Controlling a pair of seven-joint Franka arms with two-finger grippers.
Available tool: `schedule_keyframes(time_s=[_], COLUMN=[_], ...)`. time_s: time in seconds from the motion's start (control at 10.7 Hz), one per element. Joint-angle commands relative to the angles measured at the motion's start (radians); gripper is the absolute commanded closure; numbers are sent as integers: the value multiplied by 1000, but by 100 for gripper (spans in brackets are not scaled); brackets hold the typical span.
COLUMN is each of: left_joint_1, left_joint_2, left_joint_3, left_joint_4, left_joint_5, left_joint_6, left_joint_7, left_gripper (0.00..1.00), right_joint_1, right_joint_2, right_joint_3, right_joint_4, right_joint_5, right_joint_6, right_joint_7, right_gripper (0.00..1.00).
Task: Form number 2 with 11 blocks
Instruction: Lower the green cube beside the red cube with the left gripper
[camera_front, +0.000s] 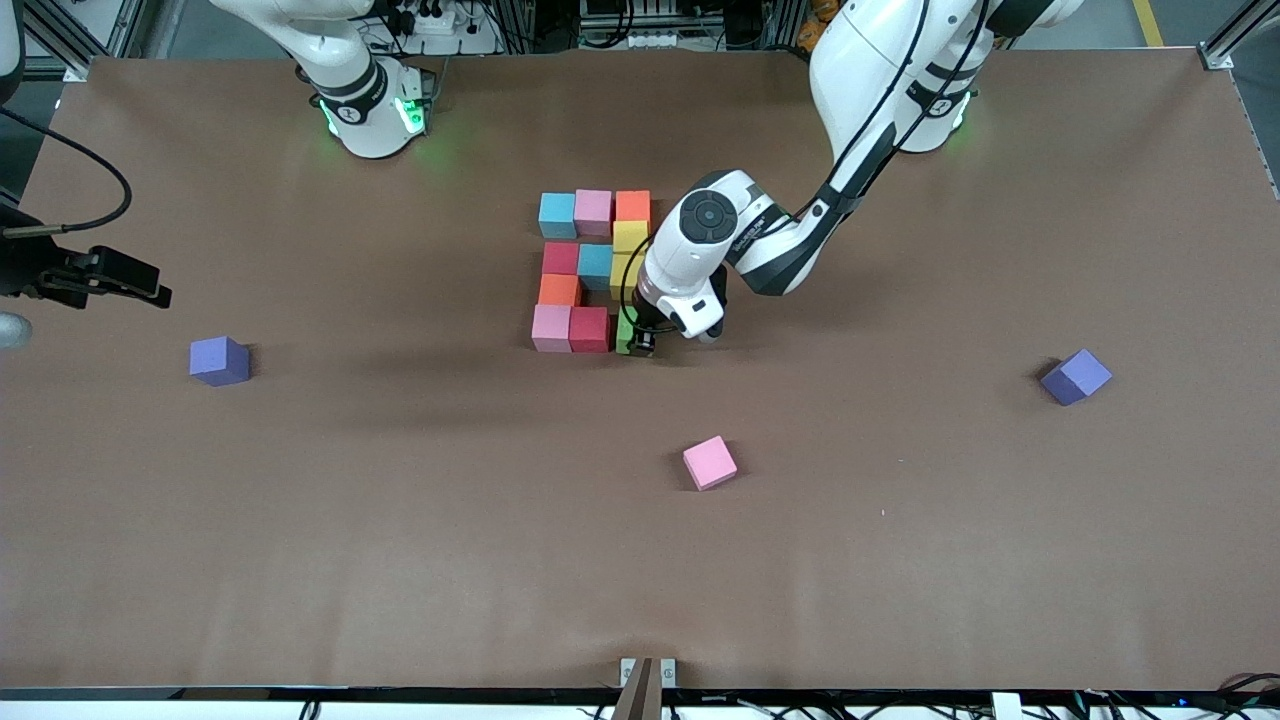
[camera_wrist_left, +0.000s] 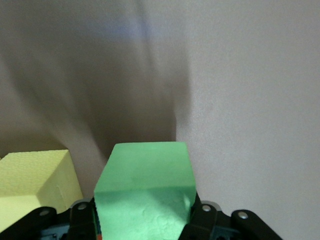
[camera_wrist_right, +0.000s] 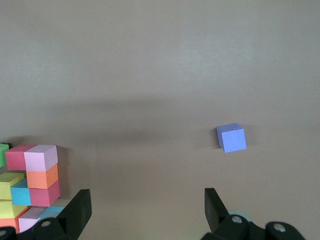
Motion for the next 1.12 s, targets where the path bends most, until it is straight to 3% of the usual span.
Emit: schedule_keyframes(time_s=[0.0,0.37,0.66,1.03], left_joint_1=[-14,-16,-16,-22], left_joint_2=[20,28,29,49], left_joint_3=[7,8,8,8], left_joint_4=[23,24,24,50], left_joint_5=[28,28,28,28], left_joint_6=[12,11,11,9], left_joint_7=[-24,-19,-19,-19], left_gripper=[100,100,100,100], right_joint_1=[-22,-34,-5,-8], right_joint_2=[-15,-18,-30,-35], right_joint_3=[17,26,23,17], right_joint_4=[-5,-9,-6,-2], right_joint_5=[10,-1,-61,-59], right_joint_6=[-10,-10,-8,-30], right_joint_7=[5,3,14,14], right_gripper=[0,0,0,0])
